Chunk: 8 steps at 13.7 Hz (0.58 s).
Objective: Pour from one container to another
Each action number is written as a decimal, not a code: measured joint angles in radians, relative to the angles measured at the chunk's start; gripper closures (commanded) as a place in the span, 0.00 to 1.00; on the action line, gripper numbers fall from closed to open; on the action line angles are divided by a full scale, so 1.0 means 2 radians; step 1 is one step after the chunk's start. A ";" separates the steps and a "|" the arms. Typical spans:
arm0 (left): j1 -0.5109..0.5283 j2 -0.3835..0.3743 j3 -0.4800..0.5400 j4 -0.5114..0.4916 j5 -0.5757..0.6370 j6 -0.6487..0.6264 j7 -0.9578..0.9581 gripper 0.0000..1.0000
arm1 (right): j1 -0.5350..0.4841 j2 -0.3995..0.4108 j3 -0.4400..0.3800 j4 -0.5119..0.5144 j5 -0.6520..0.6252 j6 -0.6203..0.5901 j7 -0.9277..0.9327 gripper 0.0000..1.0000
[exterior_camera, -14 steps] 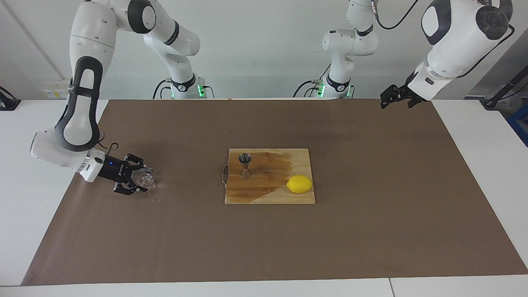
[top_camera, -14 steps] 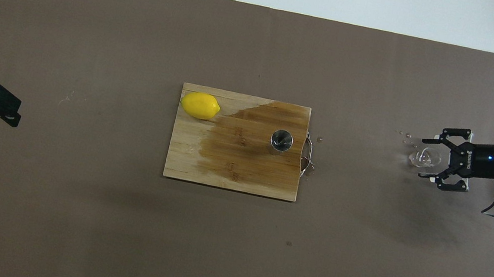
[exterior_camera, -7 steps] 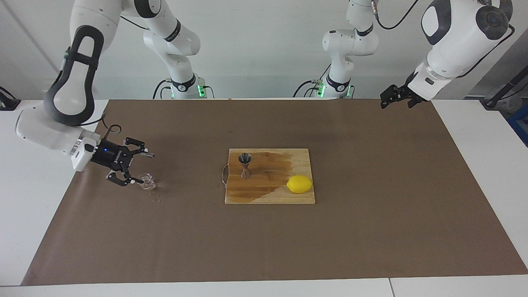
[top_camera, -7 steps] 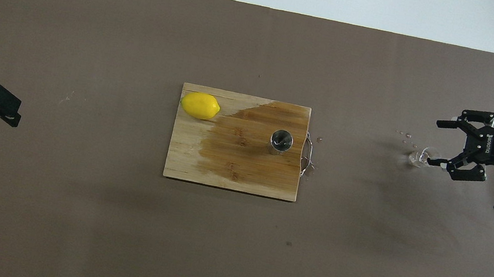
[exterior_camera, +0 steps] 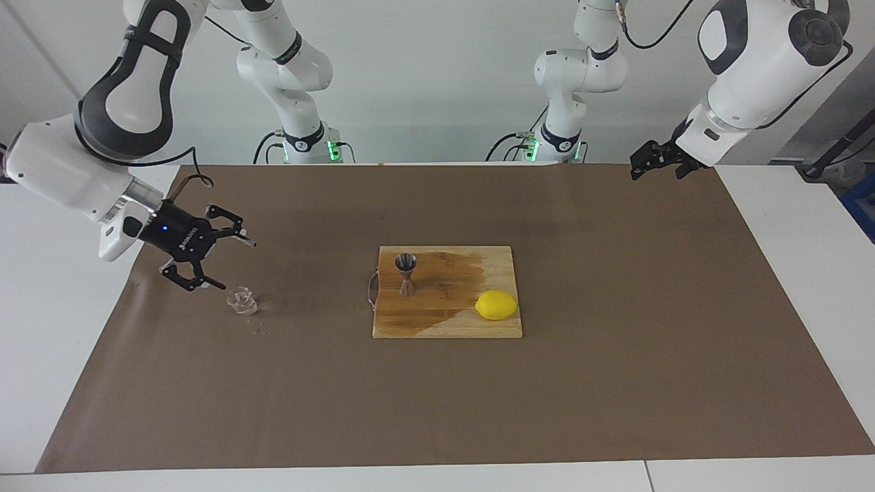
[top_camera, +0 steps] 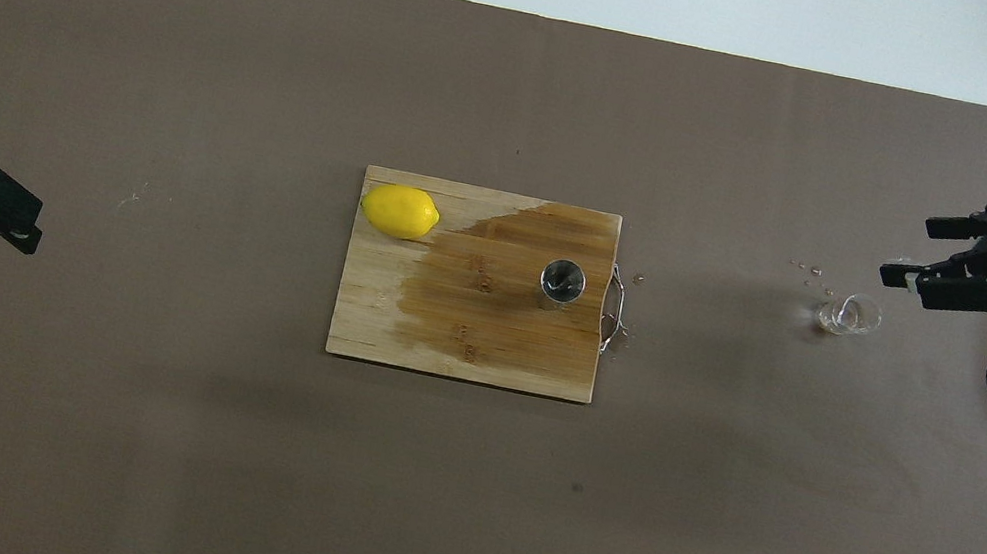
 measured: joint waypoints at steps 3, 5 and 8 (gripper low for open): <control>0.000 0.000 0.000 0.000 0.000 0.000 0.000 0.00 | 0.033 -0.013 0.000 0.006 -0.103 0.028 0.175 0.00; 0.000 0.000 0.000 0.000 0.000 0.000 0.000 0.00 | 0.059 -0.020 0.001 0.006 -0.187 0.037 0.298 0.00; 0.000 0.000 0.000 0.000 0.000 0.000 0.000 0.00 | 0.075 -0.035 0.002 0.008 -0.259 0.039 0.442 0.00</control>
